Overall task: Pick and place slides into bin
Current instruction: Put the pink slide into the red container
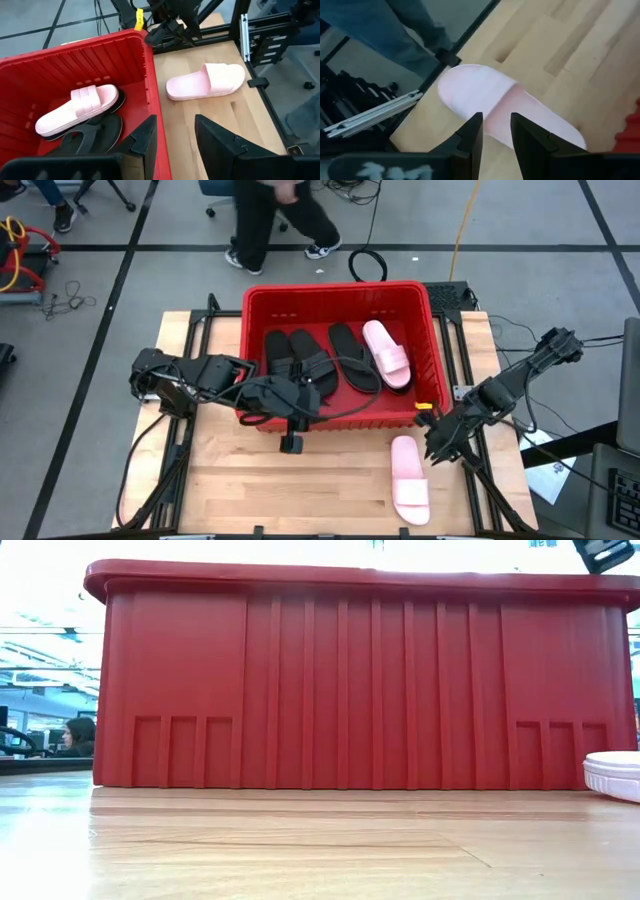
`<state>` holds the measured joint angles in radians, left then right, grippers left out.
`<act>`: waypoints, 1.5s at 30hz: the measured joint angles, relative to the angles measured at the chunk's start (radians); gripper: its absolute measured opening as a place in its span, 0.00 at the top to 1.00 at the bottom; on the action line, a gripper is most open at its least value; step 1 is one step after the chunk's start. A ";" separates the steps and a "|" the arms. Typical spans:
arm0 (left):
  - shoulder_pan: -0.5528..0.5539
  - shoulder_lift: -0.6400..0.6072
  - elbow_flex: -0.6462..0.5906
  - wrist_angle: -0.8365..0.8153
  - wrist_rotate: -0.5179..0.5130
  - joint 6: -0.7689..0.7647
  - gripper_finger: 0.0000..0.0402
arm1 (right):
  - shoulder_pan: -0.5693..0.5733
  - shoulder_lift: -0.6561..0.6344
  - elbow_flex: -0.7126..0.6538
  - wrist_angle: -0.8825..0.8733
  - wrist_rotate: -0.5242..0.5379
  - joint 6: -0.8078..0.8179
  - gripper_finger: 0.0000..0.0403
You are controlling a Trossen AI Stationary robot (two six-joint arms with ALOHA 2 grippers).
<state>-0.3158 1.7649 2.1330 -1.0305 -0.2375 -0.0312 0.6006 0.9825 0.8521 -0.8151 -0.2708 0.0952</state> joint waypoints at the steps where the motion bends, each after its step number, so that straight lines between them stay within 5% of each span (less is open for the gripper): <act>1: -0.003 0.000 0.000 -0.002 0.000 -0.001 0.68 | 0.004 0.000 0.000 0.002 -0.001 0.003 0.78; 12: -0.008 0.000 0.000 -0.008 -0.001 -0.004 0.68 | 0.113 -0.010 0.097 0.011 -0.006 0.133 0.78; 24: -0.008 0.000 0.000 -0.013 -0.001 -0.004 0.68 | 0.220 0.115 0.096 0.015 0.026 0.153 0.78; 39: -0.008 0.000 0.000 -0.012 0.000 -0.024 0.68 | 0.218 0.189 -0.096 0.293 0.041 0.236 0.78; 45: -0.008 0.000 0.000 -0.013 0.001 -0.025 0.68 | 0.217 0.189 -0.162 0.297 0.141 0.322 0.78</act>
<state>-0.3241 1.7649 2.1330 -1.0431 -0.2367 -0.0563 0.8175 1.1713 0.6905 -0.5181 -0.1302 0.4168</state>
